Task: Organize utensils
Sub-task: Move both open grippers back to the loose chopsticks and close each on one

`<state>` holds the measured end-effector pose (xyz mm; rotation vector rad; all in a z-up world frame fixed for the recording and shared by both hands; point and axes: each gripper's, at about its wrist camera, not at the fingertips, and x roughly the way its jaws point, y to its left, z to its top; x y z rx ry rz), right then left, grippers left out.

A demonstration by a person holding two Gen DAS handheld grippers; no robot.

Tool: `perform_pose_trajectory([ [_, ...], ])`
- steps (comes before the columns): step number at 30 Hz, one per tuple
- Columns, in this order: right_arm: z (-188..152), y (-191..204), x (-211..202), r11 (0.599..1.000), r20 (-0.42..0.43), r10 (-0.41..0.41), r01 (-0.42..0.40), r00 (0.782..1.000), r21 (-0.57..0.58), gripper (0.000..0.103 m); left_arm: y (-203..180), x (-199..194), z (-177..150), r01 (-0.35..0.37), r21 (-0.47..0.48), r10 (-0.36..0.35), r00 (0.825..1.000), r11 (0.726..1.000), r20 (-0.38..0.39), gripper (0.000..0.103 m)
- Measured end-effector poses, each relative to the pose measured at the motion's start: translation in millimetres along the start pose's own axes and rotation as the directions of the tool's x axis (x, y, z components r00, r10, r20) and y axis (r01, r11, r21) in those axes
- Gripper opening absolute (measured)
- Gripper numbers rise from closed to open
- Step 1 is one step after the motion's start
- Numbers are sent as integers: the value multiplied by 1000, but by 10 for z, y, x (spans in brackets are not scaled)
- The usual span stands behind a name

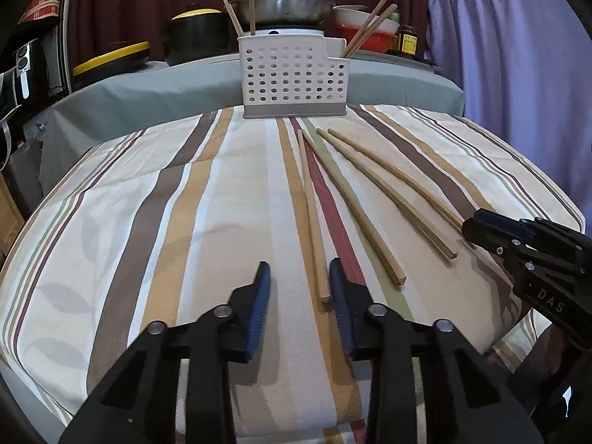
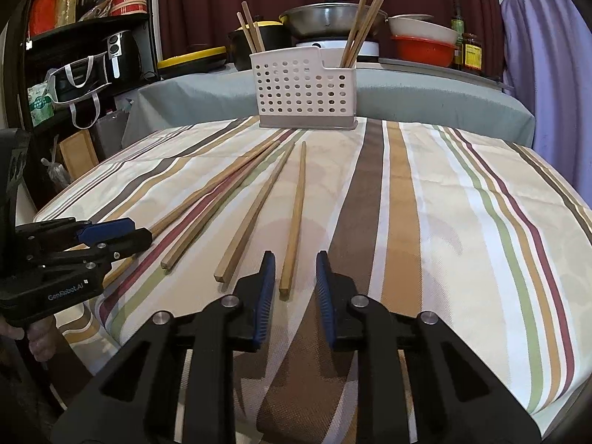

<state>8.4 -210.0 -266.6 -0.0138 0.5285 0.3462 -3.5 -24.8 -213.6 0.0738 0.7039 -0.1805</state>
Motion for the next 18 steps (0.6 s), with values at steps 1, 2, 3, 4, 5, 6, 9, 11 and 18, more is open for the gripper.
perform_pose_trajectory([
  [1,-1,-2,2,1000,0,1,-1,1000,1,23,-6,-2,-1,2,2,-2,1000,1000,1,25],
  [2,-1,-1,7,1000,-1,2,-2,1000,1,23,-12,-3,-3,7,3,-7,1000,1000,2,23],
  [3,-1,0,11,1000,-1,2,-2,1000,0,23,-20,-5,-3,12,4,-12,1000,1000,3,21],
  [4,-1,1,16,1000,-3,4,-4,1000,0,22,-26,-6,-6,18,4,-18,1000,1000,3,17],
  [5,-5,4,21,1000,-4,4,-4,1000,0,22,-27,-10,-7,20,5,-20,1000,1000,3,14],
  [6,-9,8,26,1000,-4,4,-4,1000,-1,22,-29,-12,-8,24,5,-24,1000,1000,3,13],
  [9,-8,13,41,1000,-6,6,-6,1000,-3,22,-37,-11,-7,25,4,-25,1000,1000,3,8],
  [11,-9,22,47,1000,-5,4,-4,1000,-7,22,-32,-13,-7,26,-1,-26,1000,1000,4,8],
  [18,-12,38,57,1000,-11,0,0,1000,-12,8,-16,-20,5,27,3,-27,1000,1000,14,8],
])
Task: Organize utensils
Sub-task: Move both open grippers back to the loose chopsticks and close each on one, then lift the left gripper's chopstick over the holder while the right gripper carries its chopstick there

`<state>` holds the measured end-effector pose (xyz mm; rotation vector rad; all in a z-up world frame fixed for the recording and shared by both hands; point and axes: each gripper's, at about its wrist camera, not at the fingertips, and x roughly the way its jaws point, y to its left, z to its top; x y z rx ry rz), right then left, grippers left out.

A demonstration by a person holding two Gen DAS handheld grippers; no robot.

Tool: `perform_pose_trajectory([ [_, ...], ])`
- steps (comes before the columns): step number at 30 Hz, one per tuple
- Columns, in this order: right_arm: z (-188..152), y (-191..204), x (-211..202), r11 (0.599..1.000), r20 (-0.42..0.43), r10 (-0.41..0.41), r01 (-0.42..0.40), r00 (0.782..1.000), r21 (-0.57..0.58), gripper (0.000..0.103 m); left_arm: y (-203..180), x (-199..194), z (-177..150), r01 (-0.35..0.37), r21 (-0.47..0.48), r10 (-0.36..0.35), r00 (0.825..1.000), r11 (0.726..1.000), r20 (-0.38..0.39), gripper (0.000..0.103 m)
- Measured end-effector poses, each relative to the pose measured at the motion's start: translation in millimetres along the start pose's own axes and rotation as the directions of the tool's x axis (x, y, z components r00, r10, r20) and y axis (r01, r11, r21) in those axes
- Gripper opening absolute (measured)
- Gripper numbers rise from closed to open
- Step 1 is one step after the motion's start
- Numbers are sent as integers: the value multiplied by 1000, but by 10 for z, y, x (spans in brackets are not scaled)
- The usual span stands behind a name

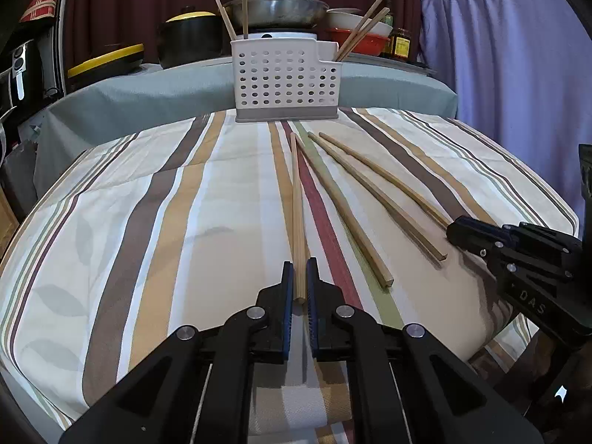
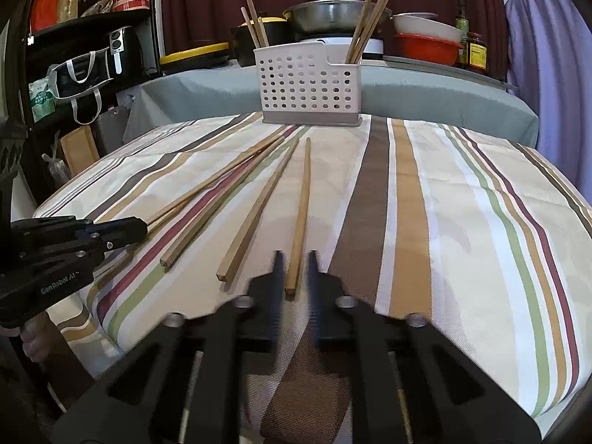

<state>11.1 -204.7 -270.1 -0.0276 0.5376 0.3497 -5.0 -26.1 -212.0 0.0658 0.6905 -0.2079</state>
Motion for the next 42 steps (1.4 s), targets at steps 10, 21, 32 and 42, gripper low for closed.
perform_pose_trajectory([
  [10,97,21,-156,1000,51,-14,15,999,-12,6,2,-157,100,-34,27,32,996,999,82,8],
  [21,541,99,-599,997,212,-34,46,977,-55,6,148,-482,514,-54,-7,55,972,998,228,7],
  [32,1058,38,-900,997,337,-27,48,941,-56,6,339,-852,1069,-67,-33,75,929,997,361,5],
  [42,1414,-91,-976,998,367,-43,58,929,-30,6,440,-972,1405,-23,-18,27,935,1000,354,5],
])
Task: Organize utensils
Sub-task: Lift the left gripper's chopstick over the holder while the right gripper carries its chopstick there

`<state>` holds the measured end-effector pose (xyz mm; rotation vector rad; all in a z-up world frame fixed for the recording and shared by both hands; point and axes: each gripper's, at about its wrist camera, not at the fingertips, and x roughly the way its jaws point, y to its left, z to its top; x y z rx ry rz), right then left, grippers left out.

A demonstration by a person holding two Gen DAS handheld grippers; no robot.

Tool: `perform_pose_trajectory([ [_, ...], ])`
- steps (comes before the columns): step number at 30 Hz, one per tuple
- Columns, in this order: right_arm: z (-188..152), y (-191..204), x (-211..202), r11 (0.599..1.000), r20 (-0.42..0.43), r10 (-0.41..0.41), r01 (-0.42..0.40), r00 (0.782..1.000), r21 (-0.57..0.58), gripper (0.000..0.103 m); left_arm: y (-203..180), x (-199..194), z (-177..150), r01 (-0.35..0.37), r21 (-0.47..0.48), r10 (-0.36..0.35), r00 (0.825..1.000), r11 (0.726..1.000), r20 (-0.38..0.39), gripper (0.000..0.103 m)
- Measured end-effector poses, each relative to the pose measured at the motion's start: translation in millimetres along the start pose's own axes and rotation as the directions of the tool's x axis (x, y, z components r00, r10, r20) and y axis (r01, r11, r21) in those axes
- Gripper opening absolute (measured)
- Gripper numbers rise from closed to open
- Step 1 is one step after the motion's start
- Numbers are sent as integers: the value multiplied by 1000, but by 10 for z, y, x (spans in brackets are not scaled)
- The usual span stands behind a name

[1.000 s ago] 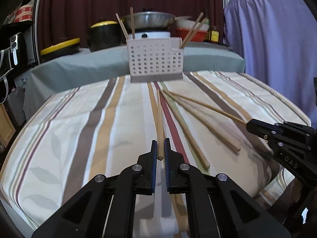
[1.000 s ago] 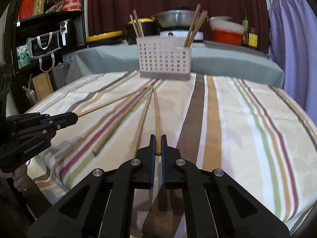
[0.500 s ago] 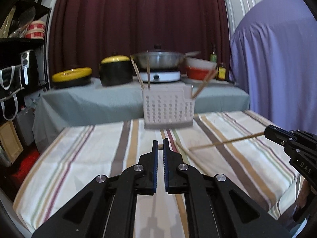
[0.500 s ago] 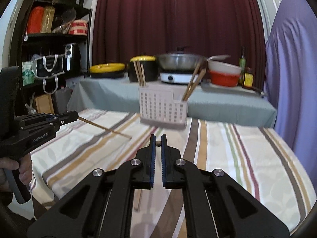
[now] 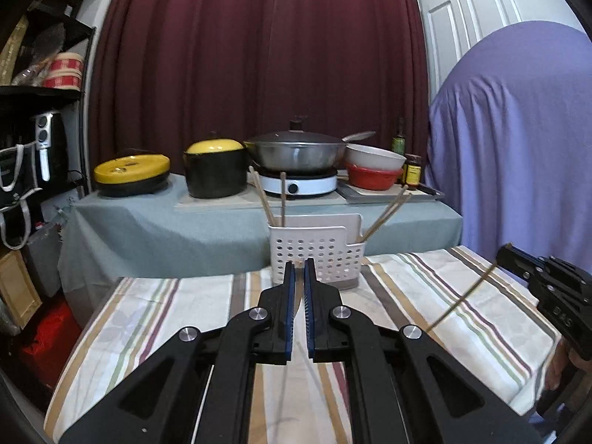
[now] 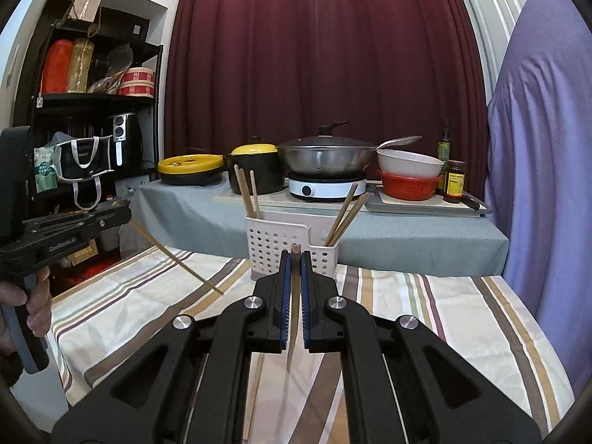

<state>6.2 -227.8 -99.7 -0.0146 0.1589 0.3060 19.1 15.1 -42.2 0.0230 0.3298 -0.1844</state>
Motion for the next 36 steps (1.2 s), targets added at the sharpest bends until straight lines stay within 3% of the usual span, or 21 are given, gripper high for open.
perform_pose_trajectory([
  [7,141,-38,97,1000,13,-2,3,1000,-9,6,25,71,63,55,-13,-56,995,998,-86,5],
  [15,279,-75,254,1000,31,2,-1,1000,-17,6,108,120,131,52,-36,-54,995,998,-83,5],
  [24,563,-109,448,999,78,10,-8,997,-31,6,185,204,418,74,-43,-76,997,996,-34,5],
  [36,1220,-337,858,999,167,17,-11,986,-37,6,211,483,1258,108,4,-108,989,994,104,5],
])
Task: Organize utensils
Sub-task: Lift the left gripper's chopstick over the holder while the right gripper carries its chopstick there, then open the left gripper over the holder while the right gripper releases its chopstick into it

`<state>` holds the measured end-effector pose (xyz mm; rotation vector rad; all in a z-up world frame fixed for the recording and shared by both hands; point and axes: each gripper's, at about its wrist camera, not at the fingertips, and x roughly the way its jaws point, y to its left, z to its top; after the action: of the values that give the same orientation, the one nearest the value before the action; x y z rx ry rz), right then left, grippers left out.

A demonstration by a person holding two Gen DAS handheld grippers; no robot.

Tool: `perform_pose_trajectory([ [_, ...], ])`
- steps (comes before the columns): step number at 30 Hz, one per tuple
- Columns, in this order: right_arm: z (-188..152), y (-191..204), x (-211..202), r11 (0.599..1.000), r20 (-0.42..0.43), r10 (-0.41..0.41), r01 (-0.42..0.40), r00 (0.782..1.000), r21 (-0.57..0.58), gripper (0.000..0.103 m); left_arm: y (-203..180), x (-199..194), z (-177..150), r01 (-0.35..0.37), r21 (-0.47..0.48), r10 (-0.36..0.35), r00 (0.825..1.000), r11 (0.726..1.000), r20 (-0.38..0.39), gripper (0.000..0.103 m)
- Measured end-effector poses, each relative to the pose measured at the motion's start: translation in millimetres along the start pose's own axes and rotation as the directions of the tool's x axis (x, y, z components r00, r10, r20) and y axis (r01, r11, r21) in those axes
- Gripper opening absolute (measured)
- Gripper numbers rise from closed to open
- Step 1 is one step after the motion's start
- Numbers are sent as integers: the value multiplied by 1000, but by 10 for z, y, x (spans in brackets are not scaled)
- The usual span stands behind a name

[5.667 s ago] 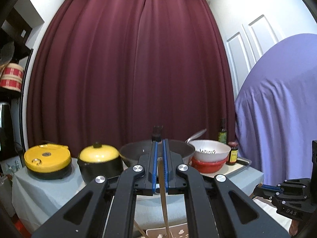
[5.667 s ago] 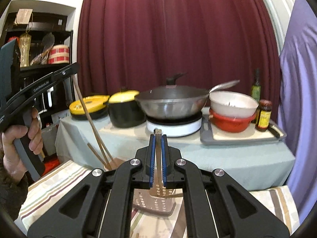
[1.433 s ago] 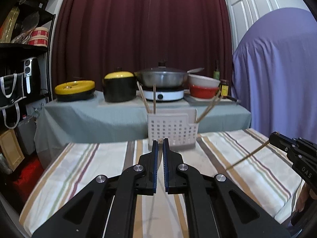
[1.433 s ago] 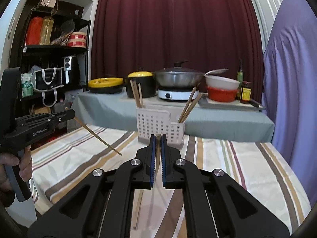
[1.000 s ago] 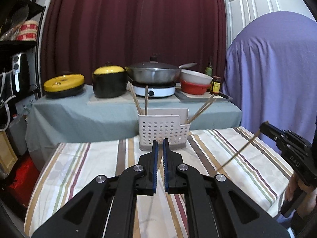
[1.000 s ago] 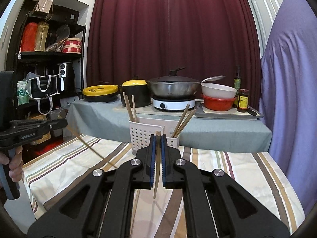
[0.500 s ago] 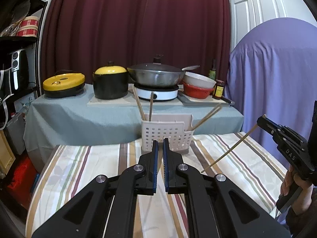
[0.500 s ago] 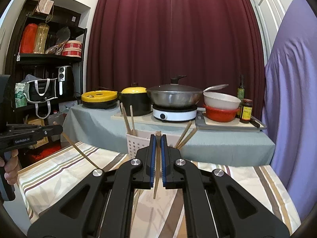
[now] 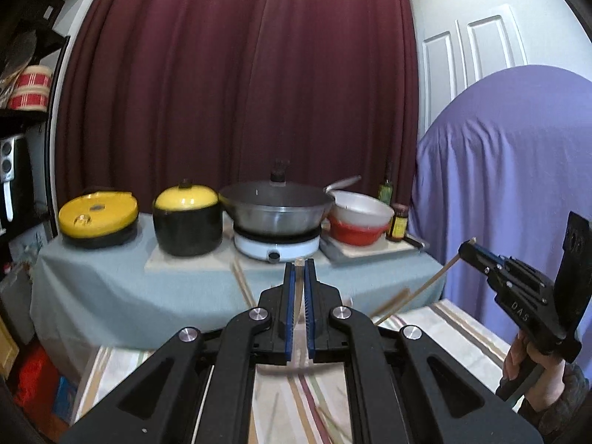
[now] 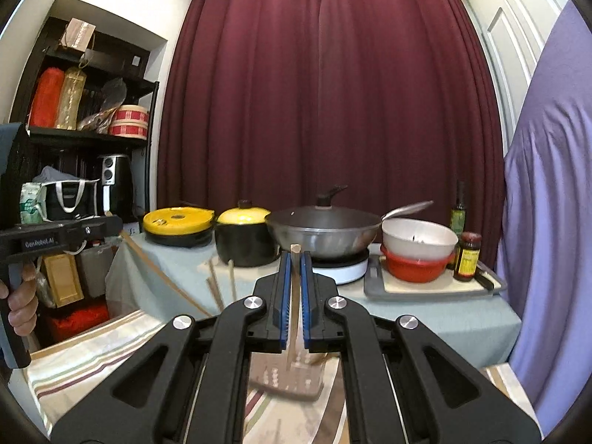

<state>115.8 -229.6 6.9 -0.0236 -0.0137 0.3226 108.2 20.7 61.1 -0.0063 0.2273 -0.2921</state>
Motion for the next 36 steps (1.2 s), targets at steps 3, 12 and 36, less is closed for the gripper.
perform_pose_trajectory([
  [3,85,-79,141,1000,11,-6,6,1000,7,6,10,137,124,-5,14,5,1000,1000,12,5],
  [12,7,-214,603,1000,-40,-22,23,999,21,6,94,663,72,-13,27,15,997,1000,-75,5],
  [36,-464,-59,489,999,-137,-27,32,990,39,35,23,767,-473,-26,-2,26,989,1000,-143,48],
])
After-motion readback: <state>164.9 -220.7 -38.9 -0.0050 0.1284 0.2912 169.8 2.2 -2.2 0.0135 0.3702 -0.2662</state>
